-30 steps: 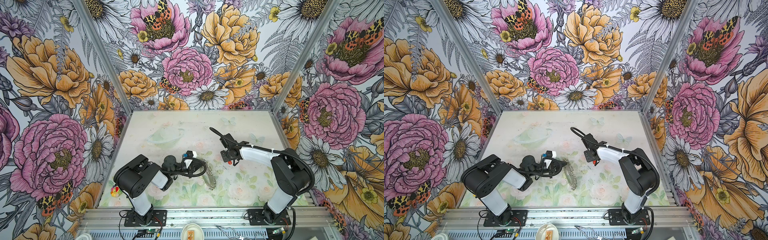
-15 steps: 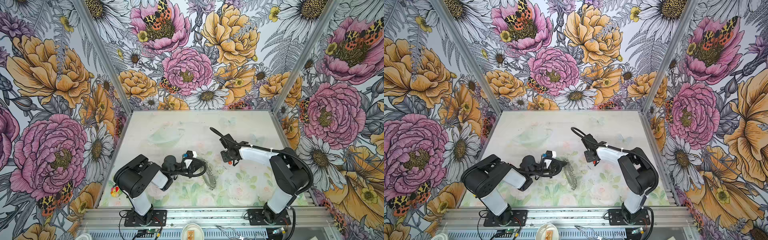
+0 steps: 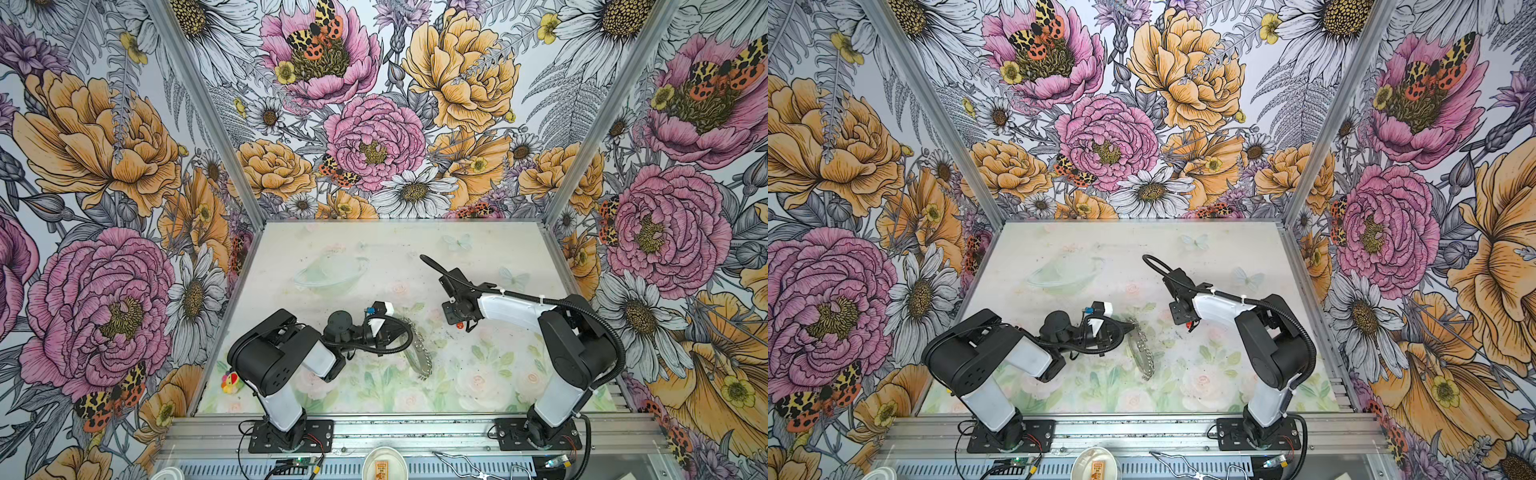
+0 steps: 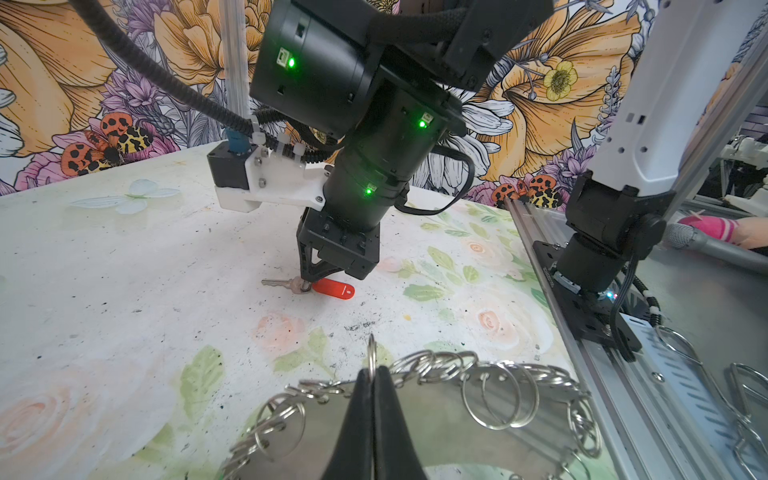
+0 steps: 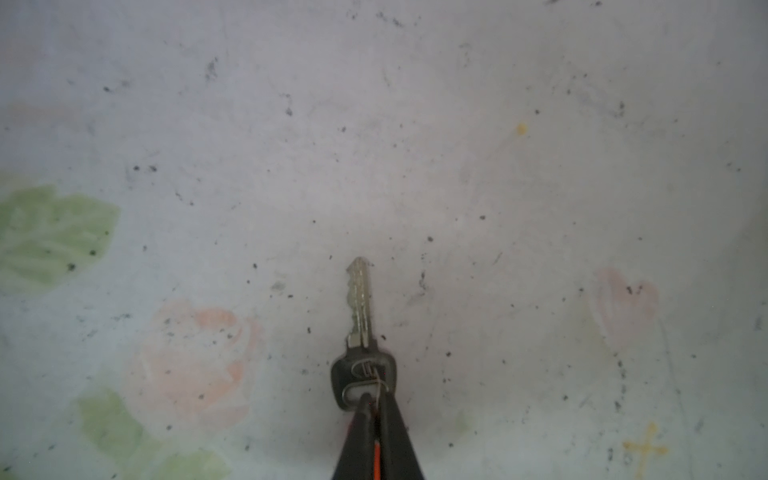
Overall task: Put the keys on the keyring
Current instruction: 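Lift the red-tag key with the right gripper toward the left gripper's plate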
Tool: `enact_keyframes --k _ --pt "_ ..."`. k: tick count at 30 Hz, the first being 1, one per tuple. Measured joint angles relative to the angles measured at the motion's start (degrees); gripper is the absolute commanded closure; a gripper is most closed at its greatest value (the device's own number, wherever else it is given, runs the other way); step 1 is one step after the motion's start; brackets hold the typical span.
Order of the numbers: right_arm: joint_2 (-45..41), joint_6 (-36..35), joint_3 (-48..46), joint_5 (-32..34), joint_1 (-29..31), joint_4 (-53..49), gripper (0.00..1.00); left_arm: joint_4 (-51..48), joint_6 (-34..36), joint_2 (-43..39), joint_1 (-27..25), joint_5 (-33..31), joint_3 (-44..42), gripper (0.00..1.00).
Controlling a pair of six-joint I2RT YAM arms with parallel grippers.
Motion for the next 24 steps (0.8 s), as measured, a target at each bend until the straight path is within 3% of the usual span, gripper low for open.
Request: enact_keyframes --k 6,17,24 --pt "0.1 -0.1 0.0 0.0 0.0 0.0 0.92 0.0 0.0 0.0 0.0 0.0 0.0 1.00" --pt "-0.2 -0.2 0.2 0.8 0.0 -0.2 1.00 -0.2 0.0 0.0 0.0 0.0 0.0 1.00" --pt "-8.9 -4.0 0.2 -2.3 0.0 -1.3 1.00 -7.3 0.4 -3.2 0.7 0.0 1.3 1.00"
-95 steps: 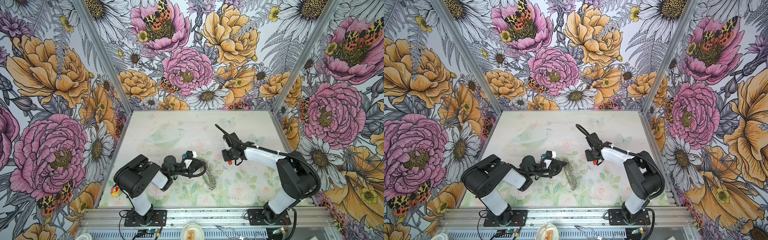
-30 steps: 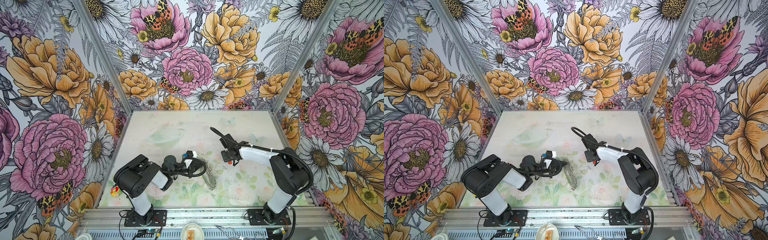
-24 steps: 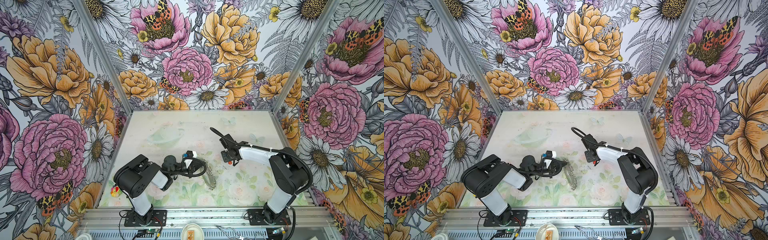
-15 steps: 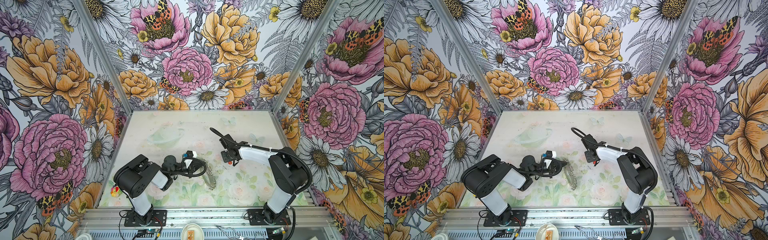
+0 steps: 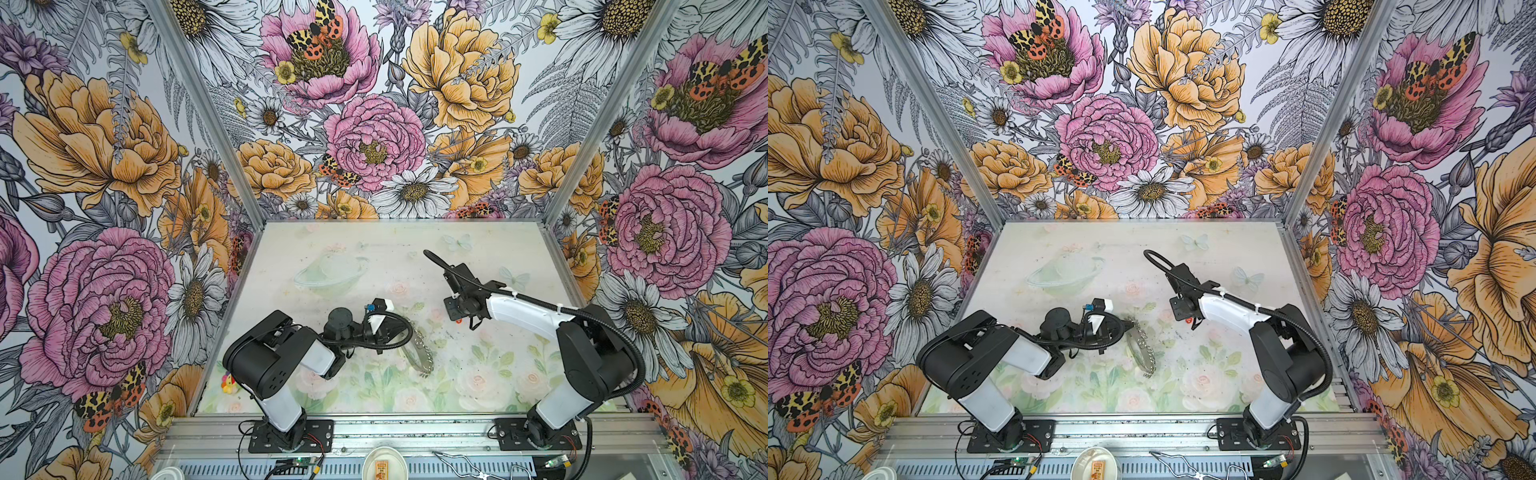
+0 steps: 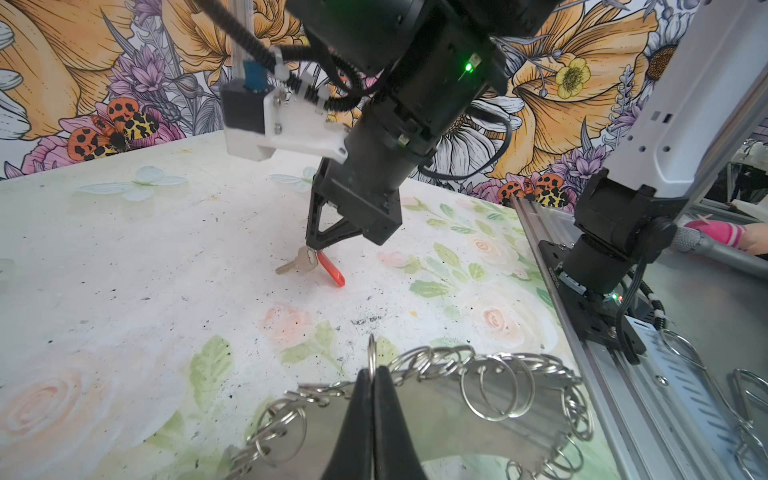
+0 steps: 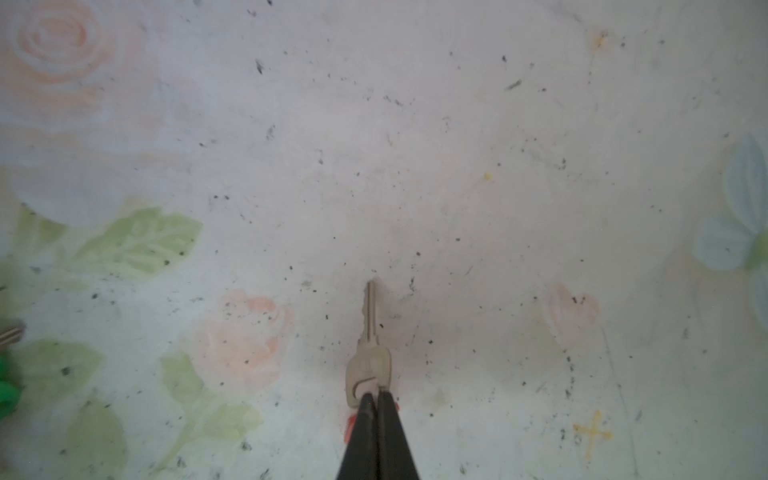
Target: Put the keys on the keyring
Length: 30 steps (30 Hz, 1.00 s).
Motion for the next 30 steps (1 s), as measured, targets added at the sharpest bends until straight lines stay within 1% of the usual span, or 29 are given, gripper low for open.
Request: enact_keyframes --k 4,7,11,16,20,23,30 --pt "-7.3 -2.9 0.0 -4.7 0.0 0.8 1.00 -6.4 1.7 -4.5 0.0 -0.1 0.8 1.00" --pt "-11.4 -4.3 -0.8 -10.0 0.0 3.4 1.00 -10.6 3.0 -7.6 0.0 -0.3 1.4 1.00" --pt "-15.8 -5.7 -5.1 -17.9 1.1 8.4 1.00 -14.2 4.2 -9.8 0.0 -0.5 1.7 1.00" --pt "-19.2 -8.0 -11.6 -23.9 4.0 14.1 1.00 -17.0 3.9 -10.8 0.0 -0.7 2.4 1.00" --pt "-21.4 -10.1 -16.5 -26.7 6.1 20.1 1.00 -19.2 1.9 -11.4 -0.1 -1.2 3.8 1.00" --pt "-22.9 -11.3 -20.2 -28.2 6.5 25.6 1.00 -21.4 0.4 -12.5 -0.2 -1.8 4.7 1.00" --pt "-23.5 -14.1 -25.1 -28.7 7.5 35.6 1.00 -27.3 -2.5 -13.6 -0.4 -2.4 7.2 1.00"
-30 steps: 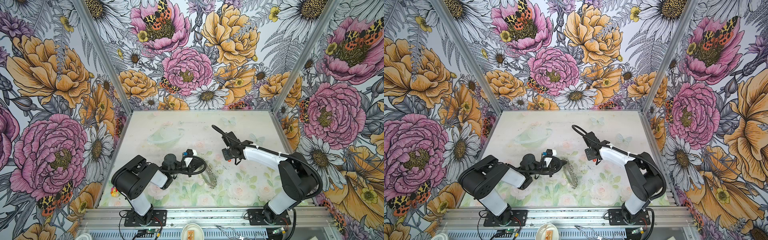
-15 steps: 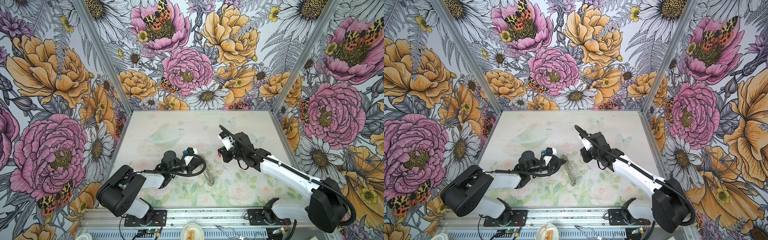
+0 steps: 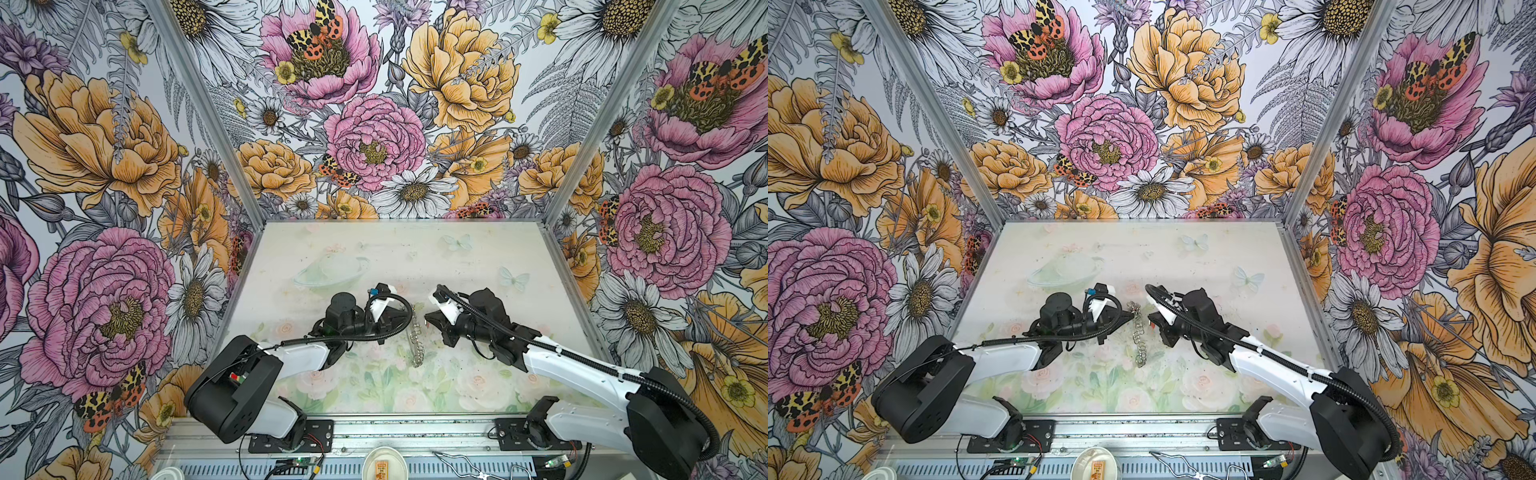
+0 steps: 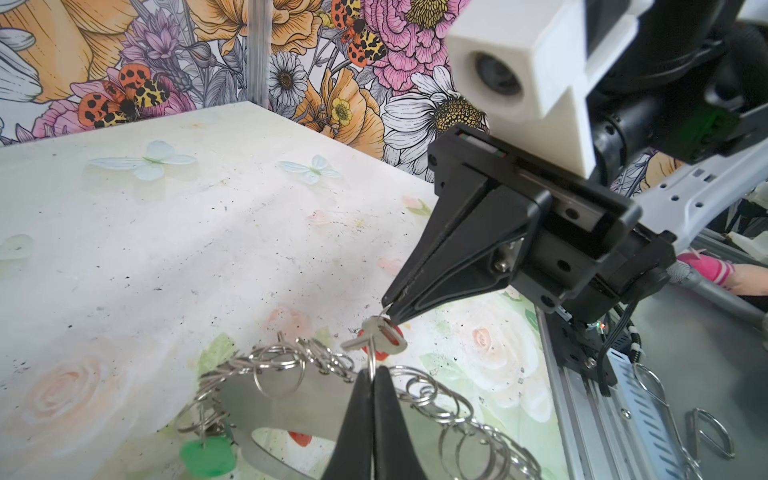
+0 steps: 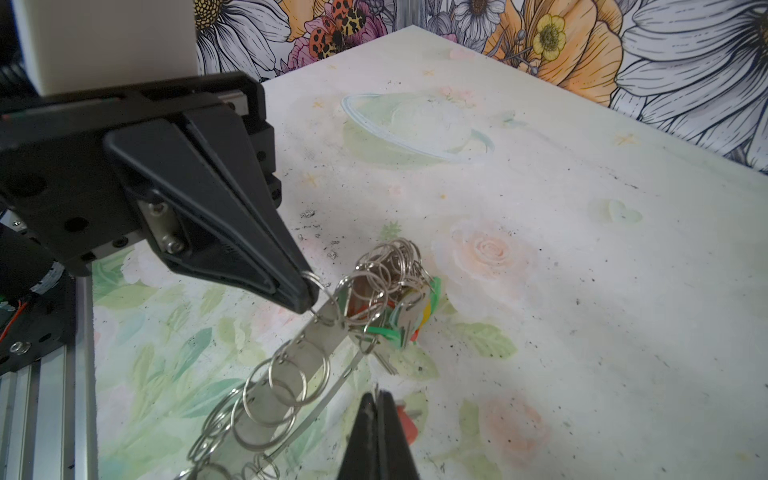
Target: Put the keys on the keyring
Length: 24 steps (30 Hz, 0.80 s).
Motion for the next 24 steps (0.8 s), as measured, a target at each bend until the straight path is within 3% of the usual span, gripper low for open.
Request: enact_keyframes --k 8,24 --pt "0.0 -2.4 -2.9 -0.3 1.2 8.4 1.00 -5.0 -3.9 0.1 -0.1 0.1 2.1 1.00" --pt "0.6 -7.1 -5.5 3.9 3.3 13.7 1.00 -9.7 -7.3 1.9 -0.5 1.1 4.2 1.00"
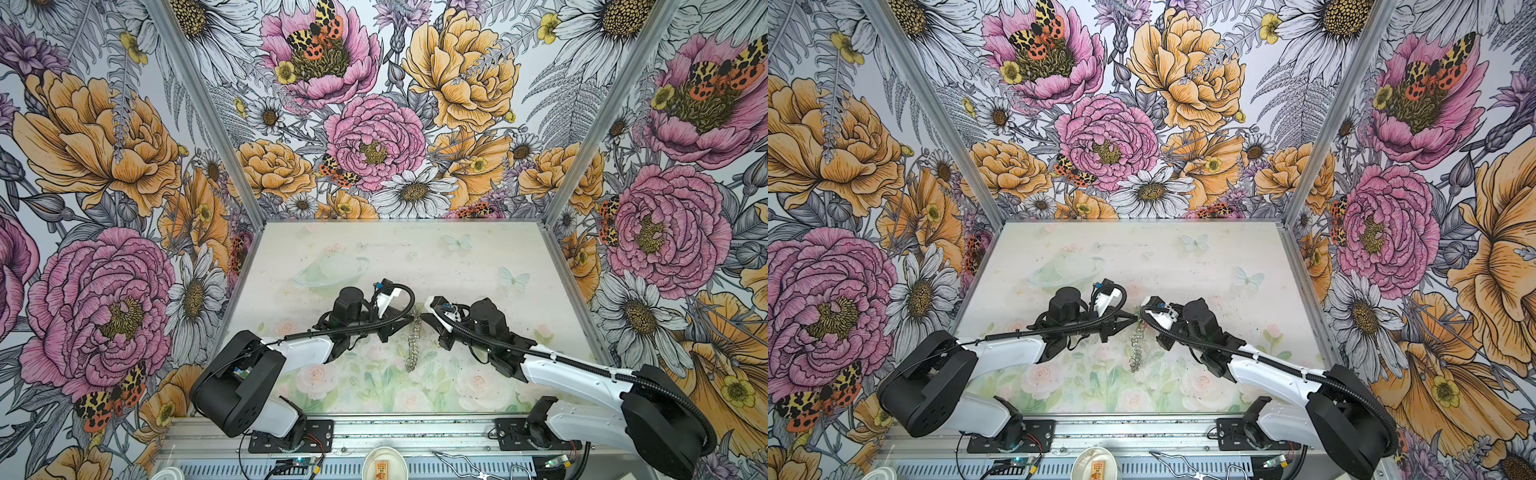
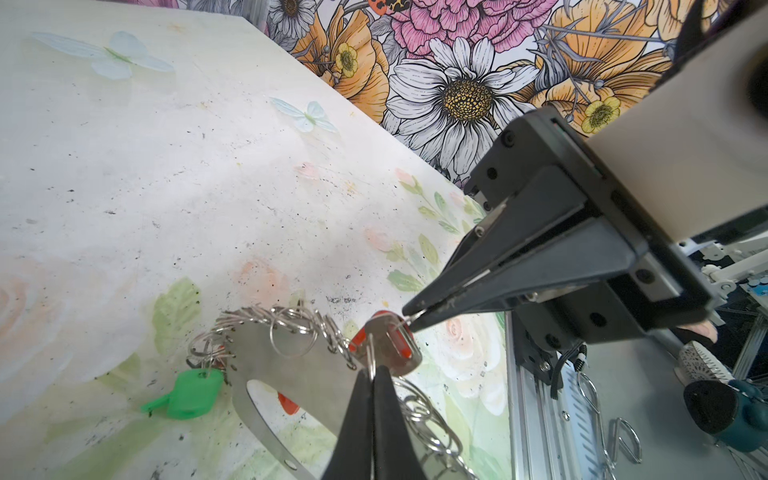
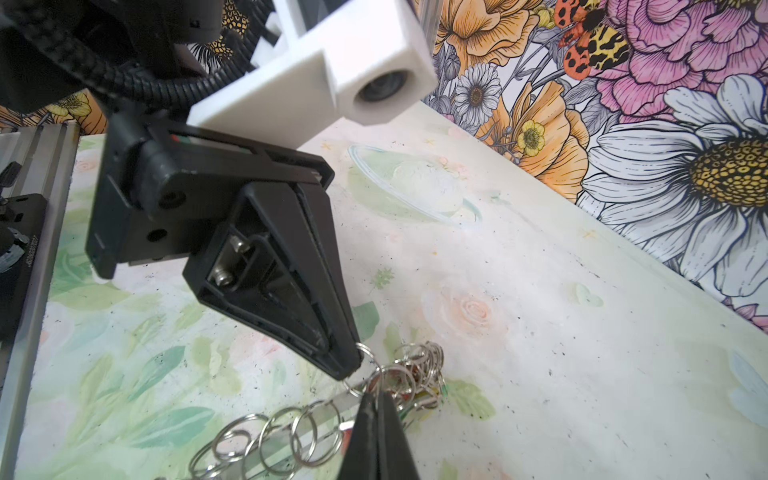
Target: Put the keys on the keyring
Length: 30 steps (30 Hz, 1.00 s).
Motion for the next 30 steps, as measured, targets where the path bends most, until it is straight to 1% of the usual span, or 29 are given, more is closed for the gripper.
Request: enact_keyframes --k 11,30 --pt "1.6 -2.1 0.0 1.9 0.7 0.5 1.00 -1.5 0.0 0.0 0.0 0.7 0.2 1.00" --pt "3.1 -3.6 -0.4 1.9 1.1 1.9 1.00 -3.5 0.1 0.0 0.0 0.8 0.9 1.00"
